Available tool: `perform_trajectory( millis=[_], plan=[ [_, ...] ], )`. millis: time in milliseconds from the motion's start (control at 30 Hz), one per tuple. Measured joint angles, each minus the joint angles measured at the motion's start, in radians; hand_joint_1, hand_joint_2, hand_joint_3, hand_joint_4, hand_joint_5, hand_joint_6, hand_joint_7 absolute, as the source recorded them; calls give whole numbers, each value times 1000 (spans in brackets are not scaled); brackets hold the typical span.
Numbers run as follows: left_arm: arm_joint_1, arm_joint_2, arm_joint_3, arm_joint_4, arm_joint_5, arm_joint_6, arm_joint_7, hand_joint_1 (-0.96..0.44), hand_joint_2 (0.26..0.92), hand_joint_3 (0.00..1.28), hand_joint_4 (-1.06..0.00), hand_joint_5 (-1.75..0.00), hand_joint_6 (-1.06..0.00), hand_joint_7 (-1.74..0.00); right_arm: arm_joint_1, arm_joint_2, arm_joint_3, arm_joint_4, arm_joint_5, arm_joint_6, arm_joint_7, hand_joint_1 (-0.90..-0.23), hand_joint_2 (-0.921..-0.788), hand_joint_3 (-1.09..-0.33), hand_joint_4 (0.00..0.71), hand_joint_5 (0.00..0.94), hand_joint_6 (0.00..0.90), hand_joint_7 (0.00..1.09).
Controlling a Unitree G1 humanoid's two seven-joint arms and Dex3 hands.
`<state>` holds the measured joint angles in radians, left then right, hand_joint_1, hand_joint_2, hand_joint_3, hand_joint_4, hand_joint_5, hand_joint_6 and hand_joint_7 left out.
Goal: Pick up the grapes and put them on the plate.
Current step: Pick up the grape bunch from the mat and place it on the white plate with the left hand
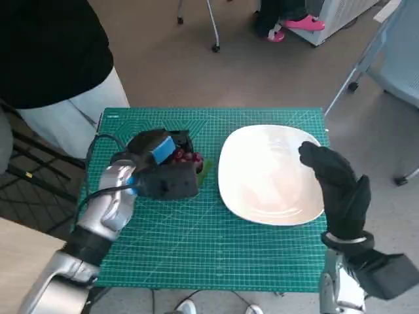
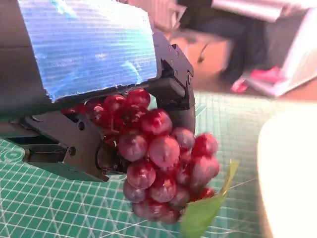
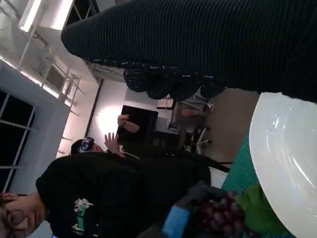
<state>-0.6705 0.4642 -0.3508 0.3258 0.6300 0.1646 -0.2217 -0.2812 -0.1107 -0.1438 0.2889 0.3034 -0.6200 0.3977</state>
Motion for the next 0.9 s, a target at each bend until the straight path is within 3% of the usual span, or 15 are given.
perform_trajectory(
  millis=[167, 567, 900],
  plan=[
    [30, 22, 45, -128, -3, -3, -3, 2, 921, 182, -584, -1319, -484, -1252, -2, 0, 0, 3, 0, 0, 0, -607, -921, -897, 563, 1, 198, 524],
    [63, 40, 89, -248, -3, -2, -16, 5, 921, 152, -606, -1384, -555, -1089, -4, 0, 2, 4, 0, 0, 0, -607, -921, -896, 563, 1, 198, 525],
    [70, 39, 90, -256, -4, -11, -17, 3, 921, 165, -576, -1283, -523, -1256, -4, 0, 2, 4, 1, 0, 0, -606, -921, -896, 563, 1, 199, 525]
  ],
)
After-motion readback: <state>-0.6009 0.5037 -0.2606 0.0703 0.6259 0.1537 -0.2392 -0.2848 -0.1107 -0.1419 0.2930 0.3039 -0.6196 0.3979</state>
